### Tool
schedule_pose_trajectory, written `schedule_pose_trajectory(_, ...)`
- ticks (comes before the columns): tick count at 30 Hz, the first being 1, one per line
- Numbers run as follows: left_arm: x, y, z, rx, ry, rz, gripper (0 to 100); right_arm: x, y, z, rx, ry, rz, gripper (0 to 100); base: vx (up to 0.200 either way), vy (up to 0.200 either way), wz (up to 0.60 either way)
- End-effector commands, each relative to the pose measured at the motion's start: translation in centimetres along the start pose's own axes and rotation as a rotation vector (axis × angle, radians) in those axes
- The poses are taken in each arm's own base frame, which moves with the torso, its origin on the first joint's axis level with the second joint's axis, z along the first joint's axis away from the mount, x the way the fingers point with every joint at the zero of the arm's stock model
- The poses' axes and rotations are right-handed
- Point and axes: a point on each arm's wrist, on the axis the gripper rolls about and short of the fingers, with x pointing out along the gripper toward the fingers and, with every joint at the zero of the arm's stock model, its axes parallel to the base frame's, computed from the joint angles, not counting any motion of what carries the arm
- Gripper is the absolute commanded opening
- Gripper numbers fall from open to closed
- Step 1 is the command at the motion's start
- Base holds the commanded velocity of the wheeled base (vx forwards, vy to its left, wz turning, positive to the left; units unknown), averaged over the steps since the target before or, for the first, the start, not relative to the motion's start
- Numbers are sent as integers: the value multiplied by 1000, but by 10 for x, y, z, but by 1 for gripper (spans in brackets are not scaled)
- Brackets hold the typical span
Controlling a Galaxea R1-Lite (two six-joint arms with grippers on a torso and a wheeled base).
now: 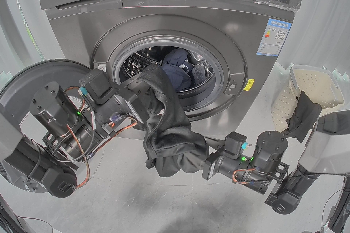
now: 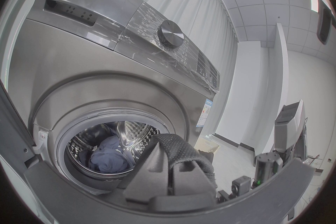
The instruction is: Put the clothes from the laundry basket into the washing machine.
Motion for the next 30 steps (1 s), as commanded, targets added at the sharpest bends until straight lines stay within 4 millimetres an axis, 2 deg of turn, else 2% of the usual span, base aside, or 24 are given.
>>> schedule_pose_trajectory(1,0,1,2,1,-7,7,0,-2,11,-22,6,83,29,100,0,0,0)
schedule_pose_trajectory(8,0,1,1,-2,-4,10,0,-25,12,-39,11,193,30,100,0,0,0)
schedule_pose_trajectory(13,1,2,3,-1,-14,12,0,-34,5,-42,22,223,-3,100,0,0,0)
schedule_pose_trajectory(16,2,1,6,0,-22,8,0,-33,-19,-26,36,159,-94,100,0,0,0)
schedule_pose_trajectory(17,2,1,6,0,-22,8,0,-33,-19,-26,36,159,-94,100,0,0,0)
schedule_pose_trajectory(18,2,1,6,2,-25,7,0,-28,-34,-16,38,106,-132,100,0,0,0)
schedule_pose_trajectory(21,2,1,7,4,-27,6,0,-22,-46,-3,35,41,-156,100,0,0,0)
schedule_pose_trajectory(25,2,-1,6,2,-25,0,0,-15,-42,0,33,18,-131,100,0,0,0)
schedule_pose_trajectory(30,1,0,11,4,-38,1,0,-5,-33,-9,33,34,-95,100,0,0,0)
